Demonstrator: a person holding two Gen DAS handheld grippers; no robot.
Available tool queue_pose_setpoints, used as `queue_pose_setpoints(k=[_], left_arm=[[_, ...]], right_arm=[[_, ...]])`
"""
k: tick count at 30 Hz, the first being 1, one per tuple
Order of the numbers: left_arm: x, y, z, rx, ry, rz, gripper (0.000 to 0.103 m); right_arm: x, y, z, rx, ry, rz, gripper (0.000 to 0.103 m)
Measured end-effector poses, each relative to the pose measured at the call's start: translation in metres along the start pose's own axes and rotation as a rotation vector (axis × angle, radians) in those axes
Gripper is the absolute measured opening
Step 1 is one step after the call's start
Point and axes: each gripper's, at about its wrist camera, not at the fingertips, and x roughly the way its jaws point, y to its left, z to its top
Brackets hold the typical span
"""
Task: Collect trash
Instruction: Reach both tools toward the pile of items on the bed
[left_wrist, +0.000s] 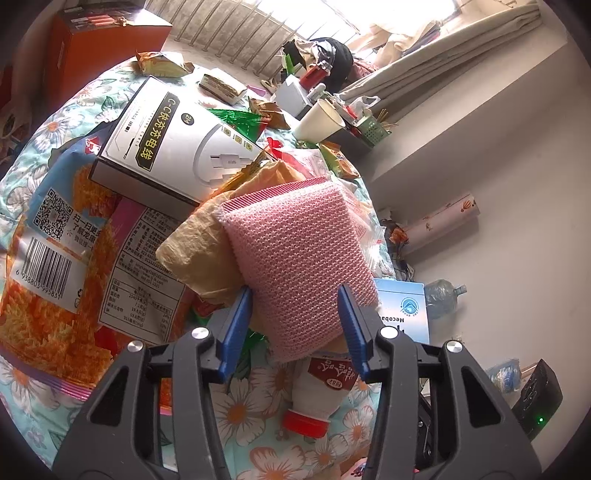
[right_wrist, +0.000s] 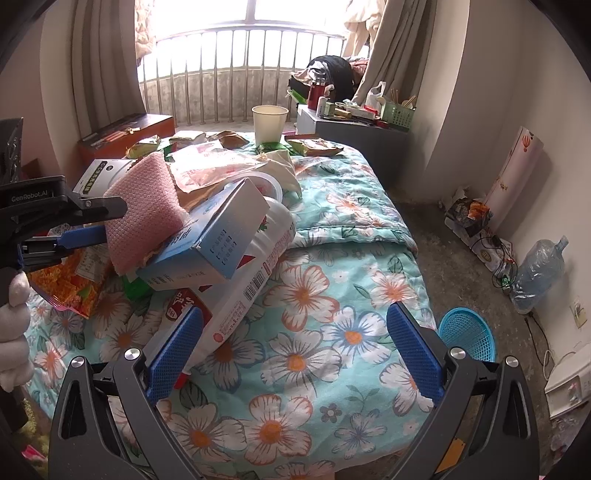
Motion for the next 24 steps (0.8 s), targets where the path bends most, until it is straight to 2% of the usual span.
queue_pose_setpoints(k=[9,15,21,24], left_arm=[[-0.011,-0.006,-0.004,0.04,-0.03,-0.018,0.026],[-0.016,-0.007,-0.007,0.06,-0.038,-0.037,0.02],[-0.02,-0.011,-0.008,0.085,-0.046,-0.034,0.019],[-0.026,-0.007,-0.01,0.091,-0.047,-0.022,0.02]], right_arm=[[-0.001,0.003,0.0,-0.005,-0.004,0.002,0.097],[-0.004,0.002,0.0,-0.001,-0.012,-0.001,0.097],[-0.008,-0.001,-0.001,0.007,-0.023,-0.003,0.097],[-0.017,-0.006,0.0,0.011,-0.072,0.009,0.097]])
